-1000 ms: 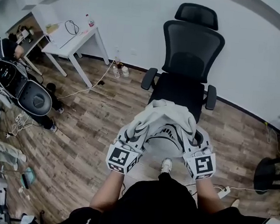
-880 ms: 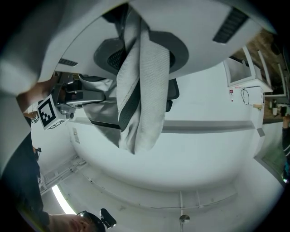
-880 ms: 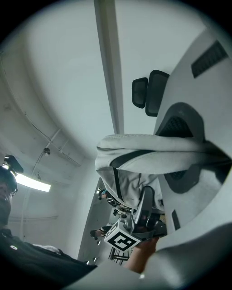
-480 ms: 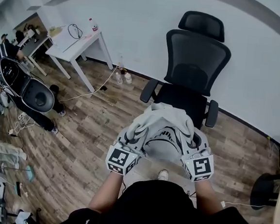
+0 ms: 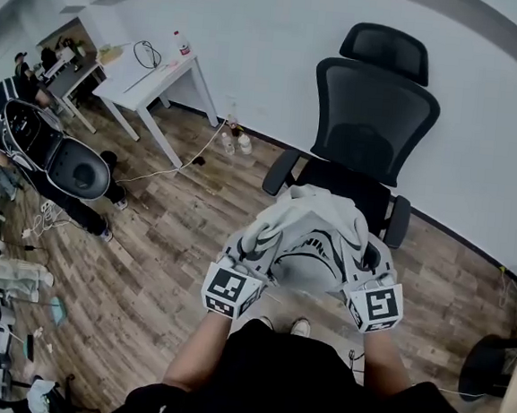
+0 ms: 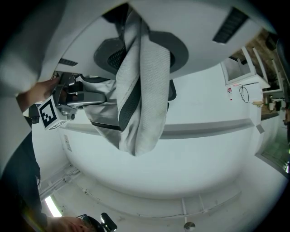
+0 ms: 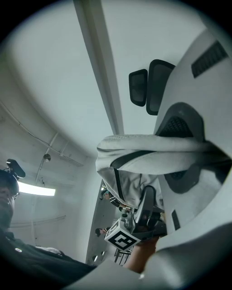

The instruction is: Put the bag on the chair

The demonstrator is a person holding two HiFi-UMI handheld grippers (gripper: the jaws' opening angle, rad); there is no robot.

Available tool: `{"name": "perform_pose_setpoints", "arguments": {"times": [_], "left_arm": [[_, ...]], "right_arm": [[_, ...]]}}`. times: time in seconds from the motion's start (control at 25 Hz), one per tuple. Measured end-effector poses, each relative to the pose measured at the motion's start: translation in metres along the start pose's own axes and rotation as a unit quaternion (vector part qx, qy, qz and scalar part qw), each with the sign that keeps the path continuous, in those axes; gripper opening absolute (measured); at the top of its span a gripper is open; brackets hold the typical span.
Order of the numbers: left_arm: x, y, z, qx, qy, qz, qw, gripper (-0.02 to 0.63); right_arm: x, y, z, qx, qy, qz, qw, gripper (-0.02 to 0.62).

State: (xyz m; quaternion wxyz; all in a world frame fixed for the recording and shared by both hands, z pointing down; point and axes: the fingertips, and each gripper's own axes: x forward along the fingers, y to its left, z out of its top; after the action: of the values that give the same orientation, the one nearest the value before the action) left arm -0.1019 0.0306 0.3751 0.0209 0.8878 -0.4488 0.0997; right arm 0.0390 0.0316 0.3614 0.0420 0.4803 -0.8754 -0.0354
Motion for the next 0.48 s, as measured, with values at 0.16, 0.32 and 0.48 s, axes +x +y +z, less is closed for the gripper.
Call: {"name": "perform_pose_setpoints", "arguments": {"times": [0.16,0.32,0.48], "left_arm": [[0.016,0.012,-0.001,-0.006,0.0,-0.014,0.9999,0.101],[0.044,0.026,-0.006,-0.012,-0.002,-0.028,0.9995,0.101],[0.075,0.039,-0.009,-0.021,0.0,-0.051,0.9985,0.101]], "right_arm": [[0.015,-0.008,-0.001,-0.002,0.006,-0.004,1.0,0.075],[0.035,-0.023,-0.01,-0.001,0.014,-0.021,1.0,0.075],[0.055,-0.041,-0.017,0.011,0.018,-0.049,0.999,0.075]]}}
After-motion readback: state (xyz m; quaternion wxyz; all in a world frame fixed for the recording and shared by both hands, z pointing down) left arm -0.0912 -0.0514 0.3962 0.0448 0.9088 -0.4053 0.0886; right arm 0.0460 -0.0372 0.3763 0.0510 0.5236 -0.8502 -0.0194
